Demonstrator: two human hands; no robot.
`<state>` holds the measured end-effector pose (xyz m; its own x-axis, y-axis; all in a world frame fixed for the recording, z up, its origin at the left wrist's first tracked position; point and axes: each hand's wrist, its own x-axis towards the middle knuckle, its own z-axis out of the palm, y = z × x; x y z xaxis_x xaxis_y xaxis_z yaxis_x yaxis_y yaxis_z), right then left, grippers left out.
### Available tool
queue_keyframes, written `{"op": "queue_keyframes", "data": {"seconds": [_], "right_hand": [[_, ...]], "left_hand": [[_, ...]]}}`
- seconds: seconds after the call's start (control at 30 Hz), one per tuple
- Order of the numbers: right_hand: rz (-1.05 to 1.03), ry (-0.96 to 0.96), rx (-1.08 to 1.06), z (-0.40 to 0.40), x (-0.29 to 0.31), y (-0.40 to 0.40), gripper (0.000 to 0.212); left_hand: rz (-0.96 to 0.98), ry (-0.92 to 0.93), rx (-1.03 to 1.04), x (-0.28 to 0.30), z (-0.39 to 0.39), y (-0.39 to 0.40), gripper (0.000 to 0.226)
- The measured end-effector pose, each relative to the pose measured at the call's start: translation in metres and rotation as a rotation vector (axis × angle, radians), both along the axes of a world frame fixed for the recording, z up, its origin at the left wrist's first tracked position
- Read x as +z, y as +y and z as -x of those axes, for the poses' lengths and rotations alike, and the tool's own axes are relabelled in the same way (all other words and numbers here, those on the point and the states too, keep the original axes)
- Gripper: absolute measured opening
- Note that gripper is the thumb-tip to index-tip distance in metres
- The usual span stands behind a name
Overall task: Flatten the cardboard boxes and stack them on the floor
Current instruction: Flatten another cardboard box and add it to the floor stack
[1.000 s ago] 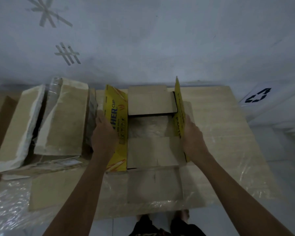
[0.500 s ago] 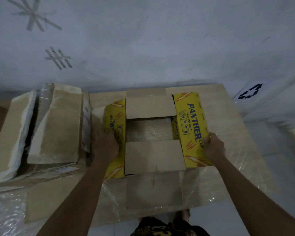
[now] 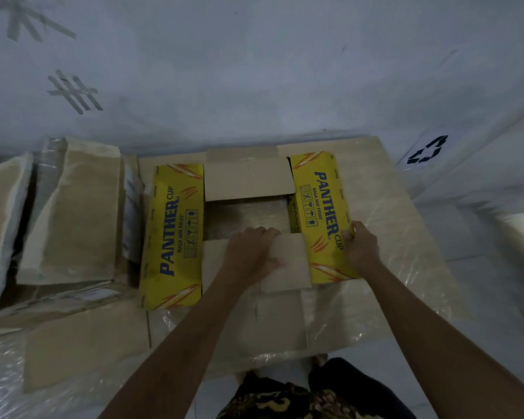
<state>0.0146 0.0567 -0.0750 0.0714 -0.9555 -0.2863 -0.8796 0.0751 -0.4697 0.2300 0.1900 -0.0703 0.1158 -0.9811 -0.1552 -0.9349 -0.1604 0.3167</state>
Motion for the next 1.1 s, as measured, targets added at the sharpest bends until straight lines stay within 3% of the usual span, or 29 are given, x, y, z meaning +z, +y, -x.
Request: {"op": "queue_keyframes", "data": {"seconds": [0.17, 0.3, 0.37, 0.43, 0.5, 0.57, 0.63, 0.73, 0.87, 1.0, 1.1], "right_hand": [[-0.097, -0.109, -0.036, -0.004, -0.011, -0.002, 0.035], [-0.235, -0.169, -0.129, -0.009, -0.007, -0.011, 0.038], [-0.119, -0.136, -0.103, -0.018, 0.008, -0.018, 0.044], [0.123, -0.203, 0.076, -0.040, 0.029, -0.030, 0.052], [0.299, -0.221, 0.424, -0.079, 0.043, -0.045, 0.051], [0.399, -0.106, 0.755, -0.126, 0.049, -0.057, 0.049], [0.396, 0.016, 0.977, -0.166, 0.048, -0.060, 0.061], [0.323, 0.222, 1.104, -0.195, 0.027, -0.056, 0.081], [0.364, 0.365, 1.168, -0.209, 0.002, -0.058, 0.064], [0.477, 0.335, 1.254, -0.203, 0.002, -0.067, 0.049], [0.490, 0.254, 1.285, -0.198, 0.019, -0.084, 0.055]], "left_hand": [[0.358, -0.037, 0.184, 0.016, 0.020, 0.043, 0.050], [0.533, -0.087, 0.358, 0.022, 0.051, 0.073, 0.030], [0.565, -0.127, 0.445, 0.025, 0.068, 0.083, 0.021], [0.607, -0.183, 0.511, 0.024, 0.082, 0.089, 0.013], [0.638, -0.215, 0.587, 0.021, 0.092, 0.092, 0.015], [0.652, -0.226, 0.629, 0.020, 0.099, 0.096, 0.017], [0.651, -0.247, 0.638, 0.016, 0.103, 0.102, 0.019], [0.633, -0.194, 0.634, 0.008, 0.106, 0.111, 0.023], [0.603, -0.181, 0.611, -0.006, 0.113, 0.120, 0.028], [0.591, -0.137, 0.586, -0.013, 0.118, 0.135, 0.025], [0.655, -0.172, 0.586, -0.005, 0.113, 0.139, 0.030]]}}
